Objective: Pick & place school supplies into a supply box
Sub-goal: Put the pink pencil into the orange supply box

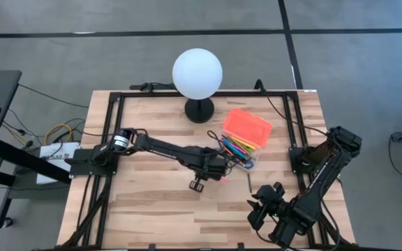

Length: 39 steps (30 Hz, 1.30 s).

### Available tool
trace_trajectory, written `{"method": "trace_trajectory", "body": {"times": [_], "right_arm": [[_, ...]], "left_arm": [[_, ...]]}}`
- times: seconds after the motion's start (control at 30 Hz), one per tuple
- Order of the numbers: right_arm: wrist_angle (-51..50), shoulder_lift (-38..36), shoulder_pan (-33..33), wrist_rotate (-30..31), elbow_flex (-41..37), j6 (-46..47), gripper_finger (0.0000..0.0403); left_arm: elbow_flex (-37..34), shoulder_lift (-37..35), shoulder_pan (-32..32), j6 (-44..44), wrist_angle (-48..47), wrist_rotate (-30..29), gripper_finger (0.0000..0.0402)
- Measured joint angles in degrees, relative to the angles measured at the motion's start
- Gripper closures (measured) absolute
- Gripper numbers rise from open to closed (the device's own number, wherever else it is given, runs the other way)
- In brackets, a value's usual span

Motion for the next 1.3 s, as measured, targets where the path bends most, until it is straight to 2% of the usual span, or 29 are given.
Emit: {"method": "trace_trajectory", "body": {"times": [0.2,0.3,0.57,1.03,1.3], "right_arm": [[0.07,0.00,0.00,0.00,0.00,0.00,0.0280],[0.00,0.00,-0.08,0.00,0.00,-0.02,0.0280],[-0.20,0.00,-0.98,0.07,0.00,-0.07,0.0280],[-1.16,0.00,-2.80,0.04,0.00,-1.66,0.0280],[-0.41,0.02,-3.02,-0.11,0.01,-1.51,0.0280]], "left_arm": [[6.29,-0.13,2.92,3.08,-0.39,-3.13,0.0389],[7.70,-0.26,5.36,4.59,3.48,-4.64,0.0389],[7.96,-0.26,11.08,1.36,11.24,-1.74,0.0389],[8.00,0.82,12.32,1.36,18.89,-0.73,0.0389],[7.78,3.52,12.55,-0.49,17.43,-0.31,0.0389]]}}
